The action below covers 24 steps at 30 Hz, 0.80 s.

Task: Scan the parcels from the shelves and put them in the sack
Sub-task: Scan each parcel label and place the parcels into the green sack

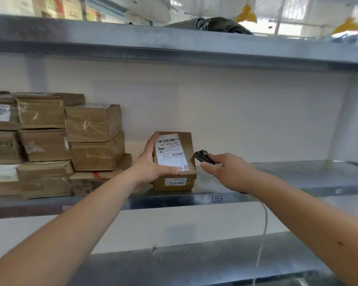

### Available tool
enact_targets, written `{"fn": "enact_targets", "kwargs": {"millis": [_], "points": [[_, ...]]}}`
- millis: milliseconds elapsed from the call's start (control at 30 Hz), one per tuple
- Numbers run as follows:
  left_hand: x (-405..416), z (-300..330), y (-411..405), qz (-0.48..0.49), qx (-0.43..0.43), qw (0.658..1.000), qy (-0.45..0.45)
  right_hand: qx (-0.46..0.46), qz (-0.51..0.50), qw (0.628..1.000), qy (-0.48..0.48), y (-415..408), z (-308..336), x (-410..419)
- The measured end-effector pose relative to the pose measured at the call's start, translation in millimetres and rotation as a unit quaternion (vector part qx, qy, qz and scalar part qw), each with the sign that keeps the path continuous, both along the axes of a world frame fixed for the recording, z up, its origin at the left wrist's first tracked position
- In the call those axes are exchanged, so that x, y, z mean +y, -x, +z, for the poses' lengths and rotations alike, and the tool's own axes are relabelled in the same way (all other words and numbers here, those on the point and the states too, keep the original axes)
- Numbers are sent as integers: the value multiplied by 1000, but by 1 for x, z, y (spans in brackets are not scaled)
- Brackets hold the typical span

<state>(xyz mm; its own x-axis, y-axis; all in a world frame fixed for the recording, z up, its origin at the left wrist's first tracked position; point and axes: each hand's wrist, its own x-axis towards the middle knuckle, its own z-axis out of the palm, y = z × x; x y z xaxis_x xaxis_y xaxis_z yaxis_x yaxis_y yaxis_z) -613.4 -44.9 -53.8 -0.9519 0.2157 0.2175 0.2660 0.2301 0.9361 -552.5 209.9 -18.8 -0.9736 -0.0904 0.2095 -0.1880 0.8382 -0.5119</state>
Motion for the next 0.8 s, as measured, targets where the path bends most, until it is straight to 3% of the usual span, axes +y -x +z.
{"fn": "enact_targets", "kwargs": {"millis": [367,600,800], "points": [[-9,-24,-22,40,252,956,146,-17,-47,996,-80,-92,7,-28],[-12,-23,-26,5,300,940,163,-36,-65,979,-188,-141,3,-48],[-12,-16,-29,-18,318,926,203,-48,-86,972,-212,-165,-7,-55]]}}
